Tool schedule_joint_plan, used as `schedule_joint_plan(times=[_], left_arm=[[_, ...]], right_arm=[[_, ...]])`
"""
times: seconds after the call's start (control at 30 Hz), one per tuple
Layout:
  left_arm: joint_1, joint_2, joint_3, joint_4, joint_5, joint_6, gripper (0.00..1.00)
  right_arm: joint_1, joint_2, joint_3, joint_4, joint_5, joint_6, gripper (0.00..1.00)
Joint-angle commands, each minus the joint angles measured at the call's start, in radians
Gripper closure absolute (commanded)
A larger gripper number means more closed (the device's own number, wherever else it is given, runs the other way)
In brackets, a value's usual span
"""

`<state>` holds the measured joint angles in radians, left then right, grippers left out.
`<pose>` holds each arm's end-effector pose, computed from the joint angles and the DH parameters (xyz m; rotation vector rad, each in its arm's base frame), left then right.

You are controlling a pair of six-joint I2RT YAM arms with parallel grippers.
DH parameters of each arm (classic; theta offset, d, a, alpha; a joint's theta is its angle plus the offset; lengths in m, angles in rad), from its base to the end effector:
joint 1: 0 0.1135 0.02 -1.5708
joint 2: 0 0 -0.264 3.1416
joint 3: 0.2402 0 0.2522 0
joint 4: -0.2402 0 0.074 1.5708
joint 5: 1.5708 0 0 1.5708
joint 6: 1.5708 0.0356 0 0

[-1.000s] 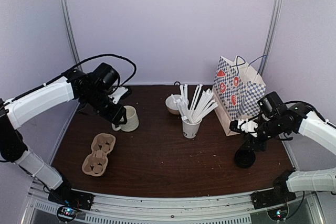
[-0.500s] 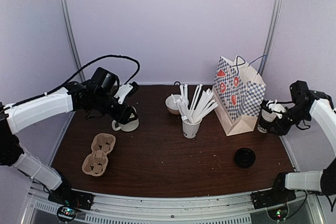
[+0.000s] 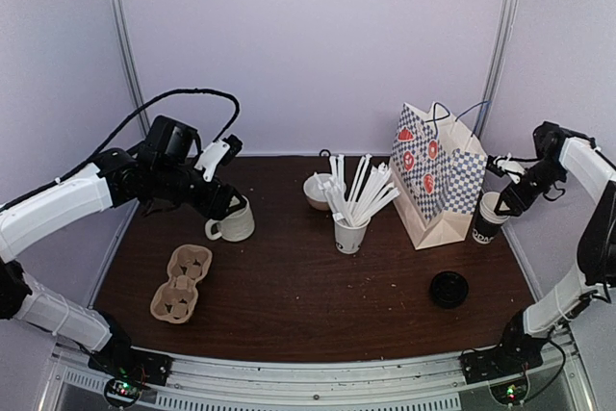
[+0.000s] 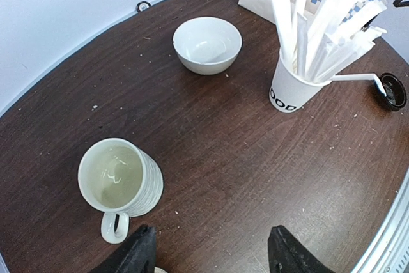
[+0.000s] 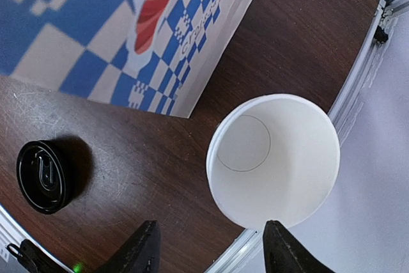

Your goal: Pack the takeout coffee

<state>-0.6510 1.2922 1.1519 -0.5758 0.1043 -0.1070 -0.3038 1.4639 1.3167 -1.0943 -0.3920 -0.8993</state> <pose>0.2212 -0.1732 0.3207 0.6808 2.2343 -0.5067 0.2689 -0.0700 0.2983 -0.8598 2.5044 0.1844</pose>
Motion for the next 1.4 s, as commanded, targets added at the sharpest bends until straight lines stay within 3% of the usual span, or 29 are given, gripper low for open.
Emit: schedule_joint_plan(times=[0.0, 0.37, 0.7, 1.03, 1.37], left_arm=[[0.000, -0.020, -0.014, 0.047, -0.020, -0.004, 0.36], [-0.001, -0.002, -0.006, 0.031, -0.035, 0.004, 0.36], [-0.001, 0.017, -0.006, 0.034, -0.018, 0.003, 0.36], [-0.001, 0.013, -0.009, 0.036, -0.019, 0.001, 0.36], [-0.001, 0.010, -0.006, 0.034, 0.015, 0.001, 0.36]], right_arm=[[-0.004, 0.063, 0.066, -0.038, 0.007, -0.046, 0.44], [-0.001, 0.167, 0.120, -0.073, -0.002, -0.089, 0.55], [-0.001, 0.225, 0.130, -0.074, 0.037, -0.085, 0.72], [-0.001, 0.198, 0.136, -0.088, 0.040, -0.085, 0.90], [-0.001, 0.070, 0.133, -0.147, 0.072, -0.067, 1.00]])
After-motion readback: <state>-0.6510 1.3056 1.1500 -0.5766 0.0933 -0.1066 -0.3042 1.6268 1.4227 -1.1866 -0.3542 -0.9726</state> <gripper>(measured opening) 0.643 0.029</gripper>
